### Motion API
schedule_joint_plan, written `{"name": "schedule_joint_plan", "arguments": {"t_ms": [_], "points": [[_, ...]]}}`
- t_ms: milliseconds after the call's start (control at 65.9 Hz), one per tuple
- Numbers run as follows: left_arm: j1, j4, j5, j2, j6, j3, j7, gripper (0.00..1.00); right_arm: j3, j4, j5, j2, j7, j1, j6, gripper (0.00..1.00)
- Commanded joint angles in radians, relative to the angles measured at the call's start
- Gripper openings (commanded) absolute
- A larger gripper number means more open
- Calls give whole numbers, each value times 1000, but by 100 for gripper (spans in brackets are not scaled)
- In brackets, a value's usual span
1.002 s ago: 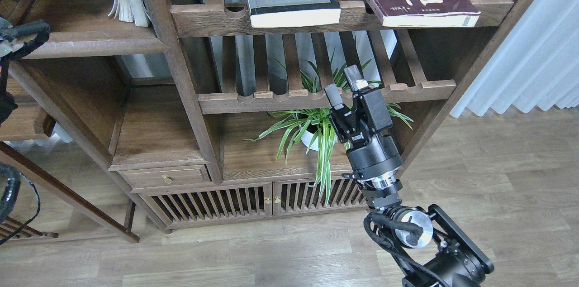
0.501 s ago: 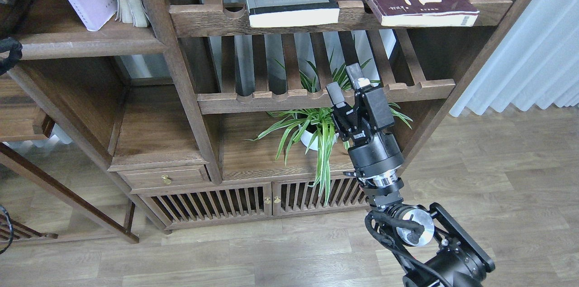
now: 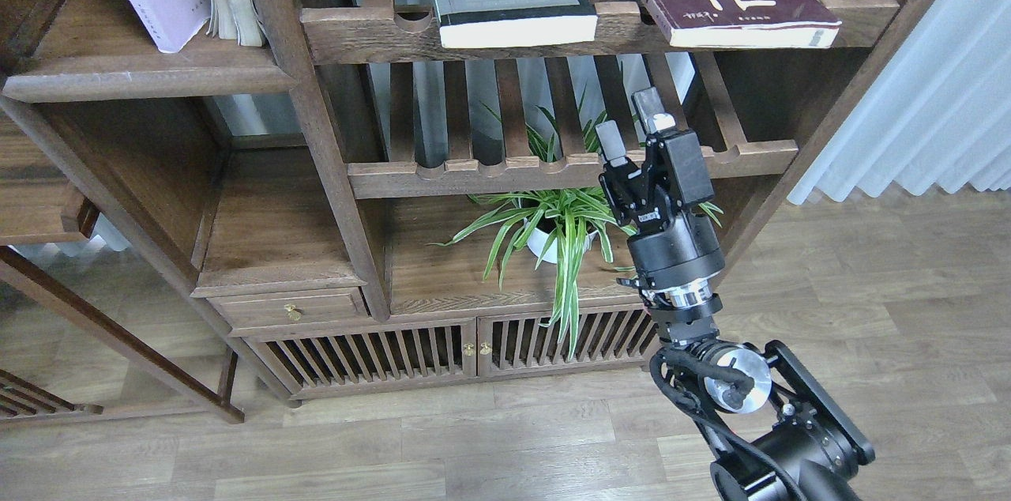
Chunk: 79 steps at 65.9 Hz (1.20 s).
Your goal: Organize books on shelf
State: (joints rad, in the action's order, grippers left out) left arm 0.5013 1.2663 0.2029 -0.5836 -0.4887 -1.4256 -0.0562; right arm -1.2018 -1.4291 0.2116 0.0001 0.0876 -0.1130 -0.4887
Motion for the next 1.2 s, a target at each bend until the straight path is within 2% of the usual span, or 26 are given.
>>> {"name": "schedule_joint_plan", "arguments": {"t_ms": [0,228,516,774,1184], "points": [[-49,4,-26,-1,0,5,27,100,-54,1,0,0,0,-7,0,100],[-86,1,-28,-1,0,-4,26,100,-97,1,2,0,0,-33,2,100],[-86,-5,-28,5,0,-7,26,100,-170,44,2,0,0,-63,137,100],[-86,-10,-28,7,0,-13,26,100,-251,78,3,0,0,-120,145,100],[-86,-10,-28,8,0,-13,26,100,-298,90,28,0,0,-195,312,98]]}}
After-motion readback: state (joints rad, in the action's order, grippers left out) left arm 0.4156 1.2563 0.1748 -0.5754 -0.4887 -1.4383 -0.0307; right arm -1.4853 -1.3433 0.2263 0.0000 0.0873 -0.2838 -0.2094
